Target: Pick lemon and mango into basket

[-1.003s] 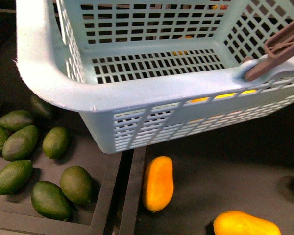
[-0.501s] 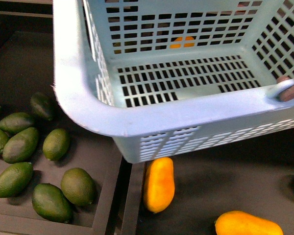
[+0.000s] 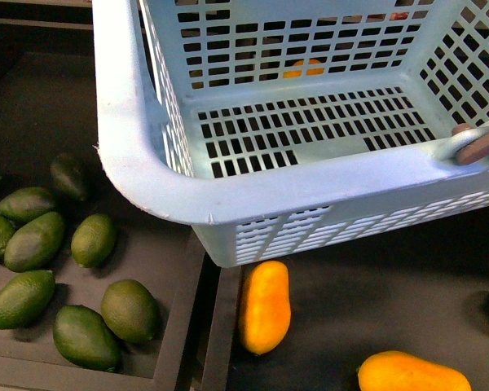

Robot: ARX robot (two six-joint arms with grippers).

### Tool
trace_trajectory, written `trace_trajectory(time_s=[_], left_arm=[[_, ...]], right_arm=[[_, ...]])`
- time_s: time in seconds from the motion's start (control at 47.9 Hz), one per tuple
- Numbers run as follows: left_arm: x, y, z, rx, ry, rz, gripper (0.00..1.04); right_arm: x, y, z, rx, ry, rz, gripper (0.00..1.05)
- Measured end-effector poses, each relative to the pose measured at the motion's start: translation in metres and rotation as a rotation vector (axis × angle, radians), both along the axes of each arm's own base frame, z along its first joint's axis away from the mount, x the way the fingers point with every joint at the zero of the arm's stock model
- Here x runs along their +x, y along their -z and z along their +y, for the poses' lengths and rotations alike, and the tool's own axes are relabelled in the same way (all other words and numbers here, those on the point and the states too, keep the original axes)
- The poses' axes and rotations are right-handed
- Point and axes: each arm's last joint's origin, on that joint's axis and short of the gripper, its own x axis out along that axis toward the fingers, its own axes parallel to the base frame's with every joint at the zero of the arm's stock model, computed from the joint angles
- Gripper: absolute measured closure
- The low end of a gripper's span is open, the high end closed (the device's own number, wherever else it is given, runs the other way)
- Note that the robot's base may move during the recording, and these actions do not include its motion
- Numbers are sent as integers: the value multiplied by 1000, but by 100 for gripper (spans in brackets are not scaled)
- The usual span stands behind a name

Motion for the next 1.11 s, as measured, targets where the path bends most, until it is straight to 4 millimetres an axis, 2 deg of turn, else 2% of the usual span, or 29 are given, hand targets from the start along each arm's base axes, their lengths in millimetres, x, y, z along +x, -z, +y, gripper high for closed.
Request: trace_trajectory(time_s=[0.125,0.251,0.46,0.71,1.107], left_arm=[[0,0,0,-1,0,1,100],[0,0,0,1,-5,-1,100],[0,0,0,3,-7,-3,100],[0,0,0,2,-6,-1,100],[0,0,0,2,-7,-2,100]], right_arm=[[6,34,3,-76,-145,128,9],[17,72,16,-109,-318,257,9],[40,111,31,-125,-455,351,9],[58,131,31,-104,-475,380,9],[75,156,22,-84,-439,420,9]])
